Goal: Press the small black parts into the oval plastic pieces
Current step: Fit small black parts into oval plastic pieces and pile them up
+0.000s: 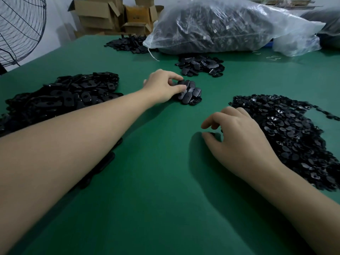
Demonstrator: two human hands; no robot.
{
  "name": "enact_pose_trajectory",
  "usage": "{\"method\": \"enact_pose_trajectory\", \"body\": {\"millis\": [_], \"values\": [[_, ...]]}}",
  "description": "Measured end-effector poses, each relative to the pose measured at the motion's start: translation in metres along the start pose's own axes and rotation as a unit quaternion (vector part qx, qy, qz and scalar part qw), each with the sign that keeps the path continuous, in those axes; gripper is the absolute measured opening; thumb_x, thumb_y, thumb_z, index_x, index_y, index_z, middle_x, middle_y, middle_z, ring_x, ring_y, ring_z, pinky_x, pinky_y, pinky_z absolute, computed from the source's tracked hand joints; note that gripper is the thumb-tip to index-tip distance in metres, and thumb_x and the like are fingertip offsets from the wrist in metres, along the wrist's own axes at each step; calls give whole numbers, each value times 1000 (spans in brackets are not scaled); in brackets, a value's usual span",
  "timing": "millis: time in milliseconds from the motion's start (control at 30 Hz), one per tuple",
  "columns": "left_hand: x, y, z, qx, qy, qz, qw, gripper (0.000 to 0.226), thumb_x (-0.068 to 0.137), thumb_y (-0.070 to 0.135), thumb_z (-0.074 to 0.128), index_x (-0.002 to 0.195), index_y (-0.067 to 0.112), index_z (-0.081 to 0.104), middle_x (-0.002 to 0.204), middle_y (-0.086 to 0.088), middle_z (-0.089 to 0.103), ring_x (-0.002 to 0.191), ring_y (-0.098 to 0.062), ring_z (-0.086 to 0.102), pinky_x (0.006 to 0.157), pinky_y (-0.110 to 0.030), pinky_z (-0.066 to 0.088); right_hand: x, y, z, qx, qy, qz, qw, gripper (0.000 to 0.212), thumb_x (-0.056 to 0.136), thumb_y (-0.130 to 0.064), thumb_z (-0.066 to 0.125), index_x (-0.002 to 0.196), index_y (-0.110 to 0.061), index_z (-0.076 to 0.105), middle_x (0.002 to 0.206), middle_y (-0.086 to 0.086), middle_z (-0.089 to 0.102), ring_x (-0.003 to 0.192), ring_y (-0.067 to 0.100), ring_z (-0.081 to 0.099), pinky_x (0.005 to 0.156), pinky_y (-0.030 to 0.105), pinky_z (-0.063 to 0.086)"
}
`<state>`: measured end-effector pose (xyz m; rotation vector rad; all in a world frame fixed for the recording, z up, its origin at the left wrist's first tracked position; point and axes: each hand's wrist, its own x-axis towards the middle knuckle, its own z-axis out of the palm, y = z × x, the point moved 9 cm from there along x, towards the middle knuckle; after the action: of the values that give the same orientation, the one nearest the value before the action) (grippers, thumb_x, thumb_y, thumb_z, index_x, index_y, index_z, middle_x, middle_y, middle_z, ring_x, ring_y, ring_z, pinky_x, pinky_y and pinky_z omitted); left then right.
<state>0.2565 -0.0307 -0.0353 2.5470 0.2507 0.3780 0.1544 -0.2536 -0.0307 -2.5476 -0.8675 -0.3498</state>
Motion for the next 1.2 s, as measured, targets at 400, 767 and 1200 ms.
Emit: {"method": "enact_pose_trajectory", "body": {"millis": [400, 767, 1200], "values": [[-15, -68, -68, 397, -20, -145, 906, 29, 105, 33, 51, 111, 8, 64, 138, -19, 51, 132, -38, 44, 112, -53, 30, 3, 11, -9, -111, -8, 29, 993, 13, 92, -38, 64, 99, -31, 73, 96, -7, 59, 107, 22, 48, 83, 38, 37], [-26, -81, -83, 364, 48, -119, 923, 24, 92, 2, 64, 104, 19, 77, 112, -12, 70, 103, -37, 64, 79, -37, 48, 3, 4, -9, -61, -10, 6, 998, 5, 89, -34, 71, 87, -32, 66, 88, -10, 59, 99, 19, 49, 82, 39, 42], [-28, -91, -96, 181, 77, -101, 975, 38, 80, -10, 77, 110, 13, 74, 114, -14, 68, 106, -33, 66, 96, -45, 56, 2, -1, -11, 132, 6, 6, 991, 15, 86, -22, 73, 78, -30, 63, 77, -17, 65, 79, 1, 60, 68, 16, 46]]}}
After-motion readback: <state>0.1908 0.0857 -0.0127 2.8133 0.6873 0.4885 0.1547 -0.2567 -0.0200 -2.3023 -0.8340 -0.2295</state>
